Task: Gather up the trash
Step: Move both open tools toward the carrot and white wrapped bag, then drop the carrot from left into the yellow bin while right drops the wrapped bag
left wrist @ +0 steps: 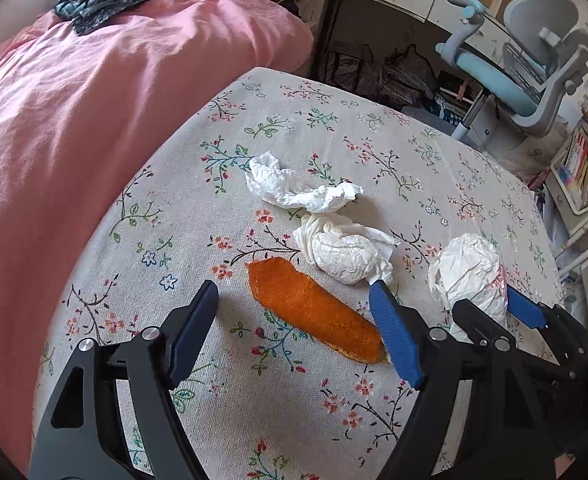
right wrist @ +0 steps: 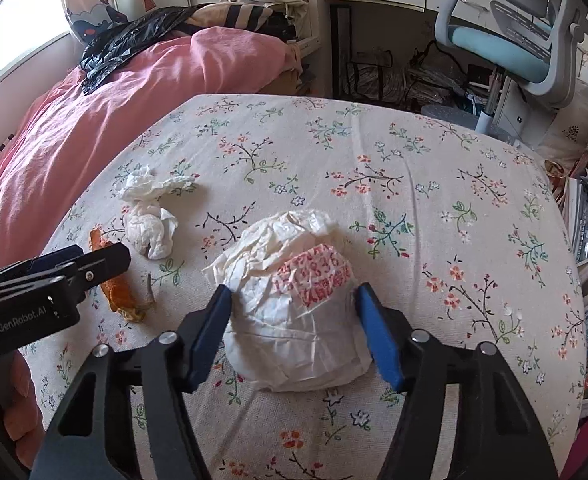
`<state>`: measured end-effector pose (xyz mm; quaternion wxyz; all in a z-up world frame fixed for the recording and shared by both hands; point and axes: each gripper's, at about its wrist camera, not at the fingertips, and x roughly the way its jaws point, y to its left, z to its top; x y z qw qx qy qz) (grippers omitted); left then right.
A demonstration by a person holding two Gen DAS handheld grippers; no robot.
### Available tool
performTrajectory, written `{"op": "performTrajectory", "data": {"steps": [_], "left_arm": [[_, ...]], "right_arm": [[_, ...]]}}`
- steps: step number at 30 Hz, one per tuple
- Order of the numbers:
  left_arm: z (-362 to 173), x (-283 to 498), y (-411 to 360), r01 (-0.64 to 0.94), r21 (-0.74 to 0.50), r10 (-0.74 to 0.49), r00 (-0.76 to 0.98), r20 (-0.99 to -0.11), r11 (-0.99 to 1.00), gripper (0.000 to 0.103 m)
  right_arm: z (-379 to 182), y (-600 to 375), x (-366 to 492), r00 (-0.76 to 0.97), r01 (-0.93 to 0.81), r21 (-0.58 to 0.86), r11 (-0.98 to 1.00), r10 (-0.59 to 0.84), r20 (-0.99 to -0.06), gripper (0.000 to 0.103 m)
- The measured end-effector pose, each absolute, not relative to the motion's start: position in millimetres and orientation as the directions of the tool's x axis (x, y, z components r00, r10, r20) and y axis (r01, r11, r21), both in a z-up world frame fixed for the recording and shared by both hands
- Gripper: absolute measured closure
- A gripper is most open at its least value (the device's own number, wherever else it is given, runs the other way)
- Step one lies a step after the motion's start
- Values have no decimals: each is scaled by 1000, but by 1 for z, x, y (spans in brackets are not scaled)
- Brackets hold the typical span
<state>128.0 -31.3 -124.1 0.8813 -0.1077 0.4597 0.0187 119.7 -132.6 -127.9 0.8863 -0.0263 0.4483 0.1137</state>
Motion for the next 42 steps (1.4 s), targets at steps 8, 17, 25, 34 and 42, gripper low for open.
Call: {"op": "performTrajectory", "data": {"steps": [8,17,25,34,42], "left_arm": [[-126,119,-22,33,-320,-282,563,-777,947,85],[-111,77,8,70,-365,-338,569,-750,928,92],[-80,18,23,112,-384,-369,604,-706,917,93],[-53,-64,37,131,-329,-331,651,-683,935,93],[-53,-108,41,135,-315,-324,648,-689,939,93]], "right_arm": [[-117,-152,96,576,-210,115,971,218,-788,86],[-93,-158,49,585,-218,195,956,288,-758,88],[-67,-150,2,597,-241,284,928,373,-710,88],[-76,-101,-87,527,-372,253,893,427,-735,88],[-139,-56,-162,306,-479,209,853,385,-871,84]]}}
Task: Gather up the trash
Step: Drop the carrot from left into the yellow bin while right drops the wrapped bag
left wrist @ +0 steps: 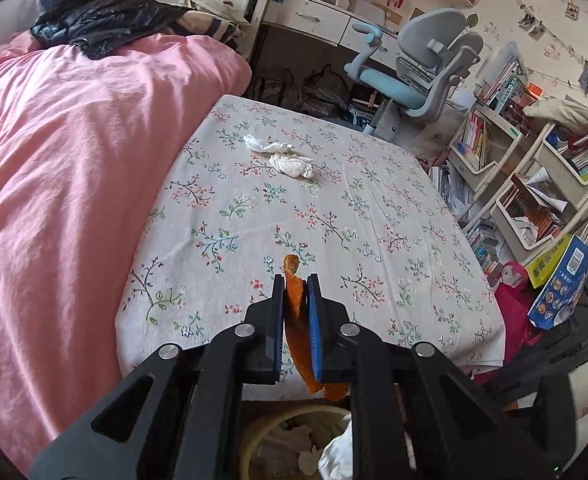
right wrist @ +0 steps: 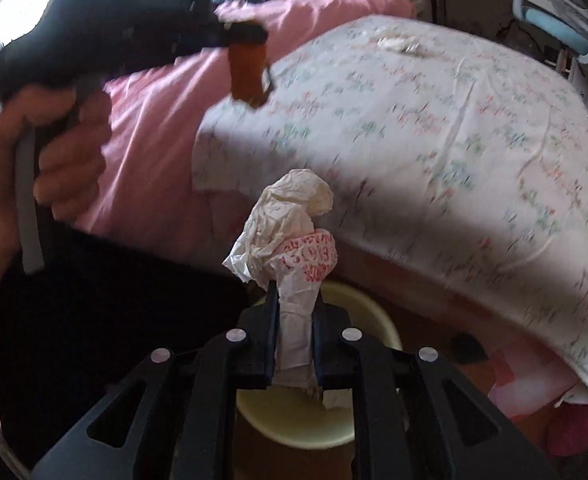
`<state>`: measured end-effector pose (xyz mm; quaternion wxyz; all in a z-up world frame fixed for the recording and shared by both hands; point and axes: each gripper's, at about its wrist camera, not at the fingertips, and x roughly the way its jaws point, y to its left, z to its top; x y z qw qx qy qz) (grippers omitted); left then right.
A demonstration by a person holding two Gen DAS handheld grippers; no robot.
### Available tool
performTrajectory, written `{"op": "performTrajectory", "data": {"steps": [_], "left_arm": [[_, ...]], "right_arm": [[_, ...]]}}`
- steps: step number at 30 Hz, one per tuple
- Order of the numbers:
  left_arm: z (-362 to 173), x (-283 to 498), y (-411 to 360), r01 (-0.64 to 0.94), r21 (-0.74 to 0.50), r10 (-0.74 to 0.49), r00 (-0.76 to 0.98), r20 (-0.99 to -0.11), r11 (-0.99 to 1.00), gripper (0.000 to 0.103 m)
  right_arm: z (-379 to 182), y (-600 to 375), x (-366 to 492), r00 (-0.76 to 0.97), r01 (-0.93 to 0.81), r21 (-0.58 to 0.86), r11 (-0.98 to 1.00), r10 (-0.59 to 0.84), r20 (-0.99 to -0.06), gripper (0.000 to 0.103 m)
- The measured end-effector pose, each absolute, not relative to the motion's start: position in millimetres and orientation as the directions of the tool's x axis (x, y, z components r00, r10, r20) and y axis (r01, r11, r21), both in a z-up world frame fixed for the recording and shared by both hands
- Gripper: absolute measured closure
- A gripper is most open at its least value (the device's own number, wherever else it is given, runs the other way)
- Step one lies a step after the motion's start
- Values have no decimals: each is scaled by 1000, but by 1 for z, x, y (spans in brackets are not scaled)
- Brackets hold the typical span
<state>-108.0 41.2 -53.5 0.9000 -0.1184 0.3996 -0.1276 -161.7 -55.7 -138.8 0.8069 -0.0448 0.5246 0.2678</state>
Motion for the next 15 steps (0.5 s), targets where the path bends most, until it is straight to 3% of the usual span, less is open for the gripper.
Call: {"op": "performTrajectory", "data": {"steps": [1,2,4,10,15], "left_arm": [[-54,-112,41,137,-312,-323,647,-691,940,93],[-55,-115,40,138,-309,-322,645,-693,941,92],[-57,-121,40,140,-306,-322,640,-697,942,93],[-64,-140,17,209,-266,-338,596,-728,941,93],[-92,-165,-34,415,-198,-372,397,-839,888,92]], "right_arm": [[-148,-50,-168,284,-490,183,852,355,-890,79],[-153,-46,-172,274,-494,168,853,336,-901,65],[-154,-48,-174,295,-475,151,867,318,-901,51],[-108,-96,-152,487,-301,213,929,342,-804,39],[-56,-128,-129,653,-246,189,951,307,-692,29]]}}
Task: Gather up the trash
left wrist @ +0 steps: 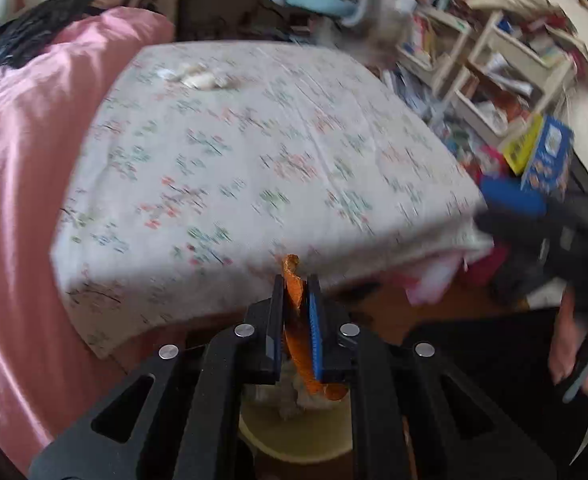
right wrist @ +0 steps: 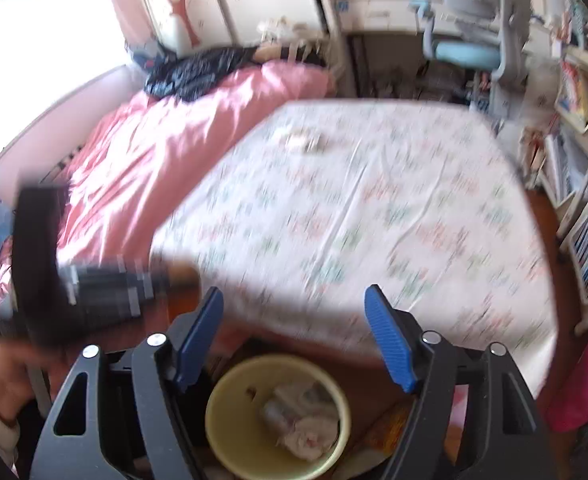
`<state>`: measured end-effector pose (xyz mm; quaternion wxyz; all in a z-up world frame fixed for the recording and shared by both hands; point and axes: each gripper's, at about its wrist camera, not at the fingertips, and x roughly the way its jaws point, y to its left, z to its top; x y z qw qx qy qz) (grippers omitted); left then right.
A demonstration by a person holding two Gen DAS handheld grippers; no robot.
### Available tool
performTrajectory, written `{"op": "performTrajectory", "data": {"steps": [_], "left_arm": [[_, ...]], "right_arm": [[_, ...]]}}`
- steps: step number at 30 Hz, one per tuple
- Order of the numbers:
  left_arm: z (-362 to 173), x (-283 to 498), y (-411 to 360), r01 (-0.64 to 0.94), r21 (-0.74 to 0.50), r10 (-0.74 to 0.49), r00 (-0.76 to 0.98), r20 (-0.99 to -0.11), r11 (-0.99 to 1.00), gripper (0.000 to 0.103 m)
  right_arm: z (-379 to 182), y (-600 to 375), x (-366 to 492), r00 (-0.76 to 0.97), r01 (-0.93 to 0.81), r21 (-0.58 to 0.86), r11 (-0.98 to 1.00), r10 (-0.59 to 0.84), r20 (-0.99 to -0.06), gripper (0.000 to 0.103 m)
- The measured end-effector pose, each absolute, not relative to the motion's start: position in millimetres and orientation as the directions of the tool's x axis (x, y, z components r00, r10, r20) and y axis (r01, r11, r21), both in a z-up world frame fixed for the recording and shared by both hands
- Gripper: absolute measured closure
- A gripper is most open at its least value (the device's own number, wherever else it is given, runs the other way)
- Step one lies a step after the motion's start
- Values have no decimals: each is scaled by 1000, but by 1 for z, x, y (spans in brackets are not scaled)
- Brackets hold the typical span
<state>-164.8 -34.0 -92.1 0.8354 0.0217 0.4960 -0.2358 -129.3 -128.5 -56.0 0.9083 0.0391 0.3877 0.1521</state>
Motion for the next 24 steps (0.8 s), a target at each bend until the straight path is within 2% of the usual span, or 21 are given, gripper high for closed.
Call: {"op": "performTrajectory", "data": {"steps": [3,6,8,10,17,24], "left_arm": [[-105,-181,-57,500,-133,-334,338,-880,856,92],[-99,-183,-55,486,-120,-334,380,-863,865,81],[-90,-179,-44,432,-134,-336,435,-835,892,61],[-80,-174,-31,357,-148,-323,500,-804,922,54],[-63,-158,15,128,-220,-250,633,-733,967,42],[-56,-150,46,0,-273,-198,686,-700,962,39]], "right_arm": [[-33,-145,-118,725,-225,150,963,269,-634,27],[-29,-164,-117,773,-169,152,974,227,-592,25],[-35,-183,-111,767,-104,235,966,228,-600,25],[-36,-192,-113,778,-60,271,961,215,-591,25],[-39,-200,-117,763,-7,331,944,219,-608,25],[-37,-180,-119,750,-67,259,964,220,-624,25]]}}
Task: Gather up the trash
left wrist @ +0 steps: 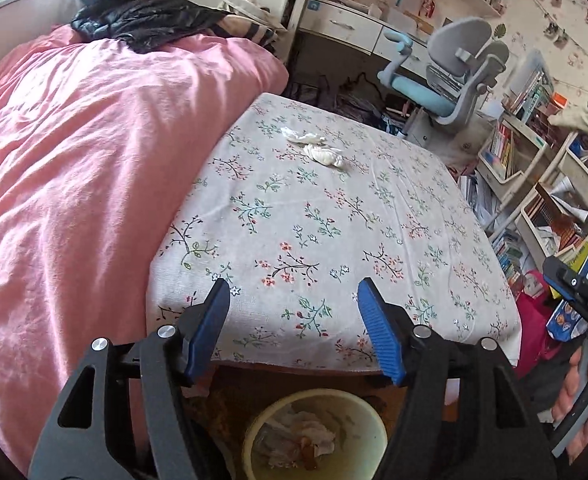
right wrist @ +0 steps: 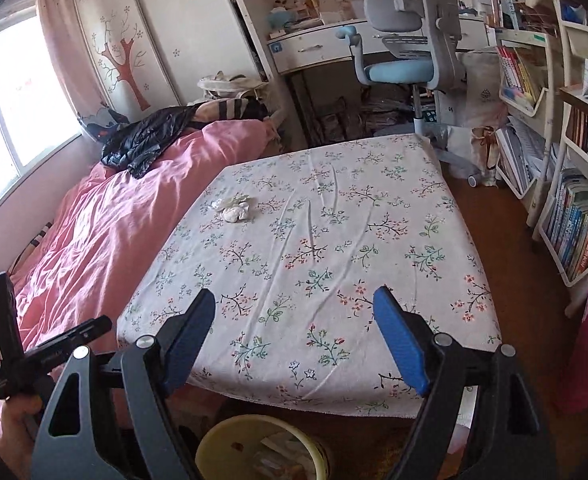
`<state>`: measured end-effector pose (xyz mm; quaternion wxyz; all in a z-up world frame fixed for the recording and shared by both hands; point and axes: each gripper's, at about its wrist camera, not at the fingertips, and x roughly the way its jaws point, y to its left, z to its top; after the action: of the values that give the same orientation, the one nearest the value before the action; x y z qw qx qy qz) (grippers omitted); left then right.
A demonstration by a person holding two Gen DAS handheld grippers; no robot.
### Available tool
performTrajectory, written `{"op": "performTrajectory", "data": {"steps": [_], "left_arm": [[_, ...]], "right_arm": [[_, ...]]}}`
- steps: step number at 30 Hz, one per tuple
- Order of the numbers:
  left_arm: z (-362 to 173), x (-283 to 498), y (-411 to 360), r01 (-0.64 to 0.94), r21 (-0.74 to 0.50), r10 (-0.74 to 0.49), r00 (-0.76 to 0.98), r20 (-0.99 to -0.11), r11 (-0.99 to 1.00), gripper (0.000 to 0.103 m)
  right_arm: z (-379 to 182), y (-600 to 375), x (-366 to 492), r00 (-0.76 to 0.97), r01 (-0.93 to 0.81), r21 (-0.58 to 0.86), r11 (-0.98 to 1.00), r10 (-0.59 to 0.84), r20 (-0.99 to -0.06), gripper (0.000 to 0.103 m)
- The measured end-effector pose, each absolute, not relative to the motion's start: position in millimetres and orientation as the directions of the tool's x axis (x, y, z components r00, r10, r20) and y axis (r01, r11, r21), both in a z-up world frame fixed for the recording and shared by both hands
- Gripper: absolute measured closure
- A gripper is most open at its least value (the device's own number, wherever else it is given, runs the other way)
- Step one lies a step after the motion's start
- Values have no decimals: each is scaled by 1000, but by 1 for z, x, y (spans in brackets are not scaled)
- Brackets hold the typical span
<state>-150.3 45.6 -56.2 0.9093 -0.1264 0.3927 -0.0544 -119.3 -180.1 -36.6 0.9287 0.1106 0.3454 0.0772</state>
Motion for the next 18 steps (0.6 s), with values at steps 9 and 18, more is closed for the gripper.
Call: {"op": "performTrajectory", "data": {"steps": [9,18], "left_arm": [[-57,-149,52,-12,-273,-190,689,-699,962,38],[-59,-151,51,-31,-279,-181,690,-700,960,35]], "right_arm": [[-40,-166,-120,735,-119,178,977,208,-646,25],[-40,-163,-118,723,-128,168,978,208,-659,25]]}}
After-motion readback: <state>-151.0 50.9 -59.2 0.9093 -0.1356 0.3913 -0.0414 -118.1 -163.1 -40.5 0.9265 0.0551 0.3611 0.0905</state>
